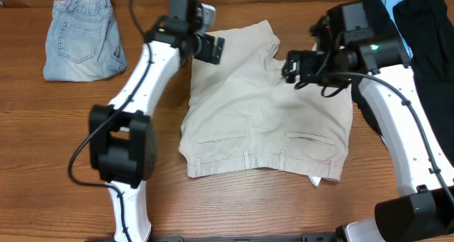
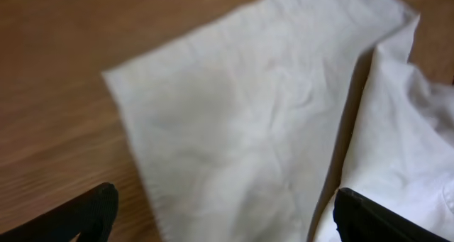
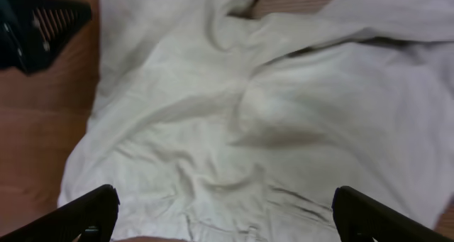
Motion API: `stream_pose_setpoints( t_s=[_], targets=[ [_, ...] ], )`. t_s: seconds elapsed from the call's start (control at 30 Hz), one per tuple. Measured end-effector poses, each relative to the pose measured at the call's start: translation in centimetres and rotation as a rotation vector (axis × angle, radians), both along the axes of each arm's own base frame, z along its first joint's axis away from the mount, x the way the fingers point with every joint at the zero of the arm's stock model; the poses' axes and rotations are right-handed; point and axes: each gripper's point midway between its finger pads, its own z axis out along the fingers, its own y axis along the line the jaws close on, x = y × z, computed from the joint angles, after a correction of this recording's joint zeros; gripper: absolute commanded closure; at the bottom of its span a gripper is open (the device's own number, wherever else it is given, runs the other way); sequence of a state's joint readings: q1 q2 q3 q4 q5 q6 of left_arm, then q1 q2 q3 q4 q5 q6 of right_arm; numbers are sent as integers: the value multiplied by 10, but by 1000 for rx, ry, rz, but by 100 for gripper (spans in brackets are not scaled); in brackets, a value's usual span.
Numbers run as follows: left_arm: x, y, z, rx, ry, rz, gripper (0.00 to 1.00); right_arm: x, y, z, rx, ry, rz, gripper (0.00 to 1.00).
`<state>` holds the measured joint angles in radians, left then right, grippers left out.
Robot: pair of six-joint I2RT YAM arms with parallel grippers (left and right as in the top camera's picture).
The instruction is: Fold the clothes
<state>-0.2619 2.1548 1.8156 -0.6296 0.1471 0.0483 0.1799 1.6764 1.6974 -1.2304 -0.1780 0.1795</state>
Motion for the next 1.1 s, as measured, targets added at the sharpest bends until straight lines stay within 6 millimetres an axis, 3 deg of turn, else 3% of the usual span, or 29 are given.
stream_pose_setpoints(
  t_s=[0.2,0.47,0.67,1.1],
  targets=[
    [-4,-6,-43,24,77,-17,1,5,-19,-2,-55,-9,-49,0],
    [-6,-5,-59,33,104,-18,1,6,-25,-3,-84,-13,-62,0],
    [-10,-4,-87,48,155,-18,0,9,-25,-14,-96,16,-64,0],
    [5,4,-87,103,90,-3,0,13,-26,-21,-106,26,-66,0]
  ],
)
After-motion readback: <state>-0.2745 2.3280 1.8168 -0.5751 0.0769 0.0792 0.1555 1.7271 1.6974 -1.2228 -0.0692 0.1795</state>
